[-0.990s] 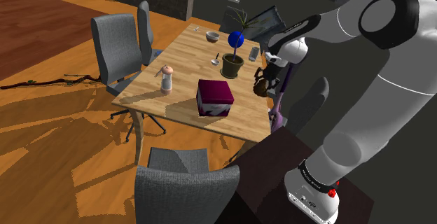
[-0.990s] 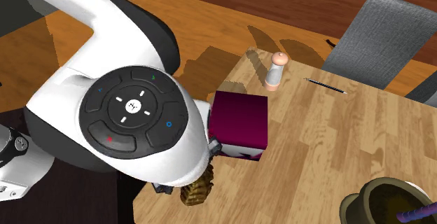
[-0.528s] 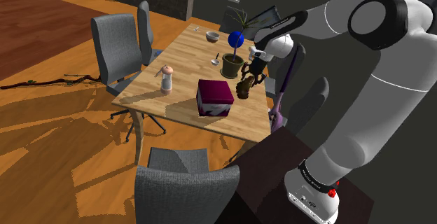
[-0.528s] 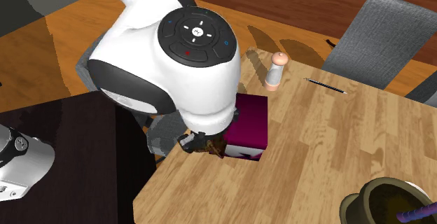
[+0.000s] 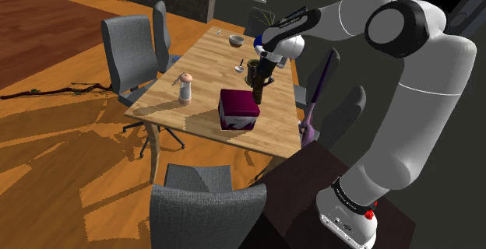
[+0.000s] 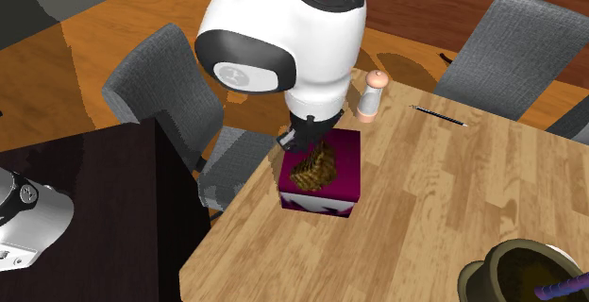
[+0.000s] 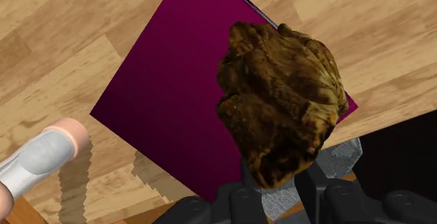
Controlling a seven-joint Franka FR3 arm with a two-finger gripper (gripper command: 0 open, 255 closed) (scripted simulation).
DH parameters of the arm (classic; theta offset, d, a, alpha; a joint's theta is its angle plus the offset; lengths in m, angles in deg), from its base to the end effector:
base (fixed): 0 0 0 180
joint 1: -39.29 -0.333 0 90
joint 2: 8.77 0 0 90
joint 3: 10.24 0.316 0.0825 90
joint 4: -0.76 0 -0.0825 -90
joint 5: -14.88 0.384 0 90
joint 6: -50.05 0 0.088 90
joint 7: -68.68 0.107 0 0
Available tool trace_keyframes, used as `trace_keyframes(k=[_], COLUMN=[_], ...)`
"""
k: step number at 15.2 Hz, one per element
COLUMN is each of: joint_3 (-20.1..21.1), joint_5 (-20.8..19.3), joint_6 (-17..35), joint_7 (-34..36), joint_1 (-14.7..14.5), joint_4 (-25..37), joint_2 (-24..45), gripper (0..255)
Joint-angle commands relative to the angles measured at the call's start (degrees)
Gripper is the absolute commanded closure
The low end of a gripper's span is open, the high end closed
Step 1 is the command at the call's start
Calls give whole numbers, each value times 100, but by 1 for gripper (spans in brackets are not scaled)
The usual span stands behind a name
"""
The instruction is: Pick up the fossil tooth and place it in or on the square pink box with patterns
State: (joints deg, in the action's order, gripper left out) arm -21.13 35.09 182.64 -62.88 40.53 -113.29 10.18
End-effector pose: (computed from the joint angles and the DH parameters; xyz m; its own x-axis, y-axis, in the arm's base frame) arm 0.5946 -0.1168 0.2998 -0.2859 0.9451 0.1584 0.9559 0.2697 0.1166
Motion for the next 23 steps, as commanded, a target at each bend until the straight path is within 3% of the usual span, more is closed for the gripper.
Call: trace_keyframes(k=[1,2,3,5,6,7,11,12,19,23], joint_3=[69,42,42,-336,-176,-46,258,294,313,313], joint_5=[-22,2,2,-2401,-1018,-1081,-1286,-1317,-1290,-1290], joint_6=[-113,-39,-39,722,356,363,-2530,-2835,-2295,-2295], joint_7=[263,122,122,-515,-247,-205,-1147,-1223,-1250,-1250], joint_1=[-122,-59,-58,-865,-529,-405,5,41,16,16], joint_4=[389,214,214,-443,-124,-126,3211,3622,3159,3159], joint_2=[228,152,152,-44,48,38,1921,2160,2239,2239], gripper=[255,255,0,0,0,0,0,0,0,0])
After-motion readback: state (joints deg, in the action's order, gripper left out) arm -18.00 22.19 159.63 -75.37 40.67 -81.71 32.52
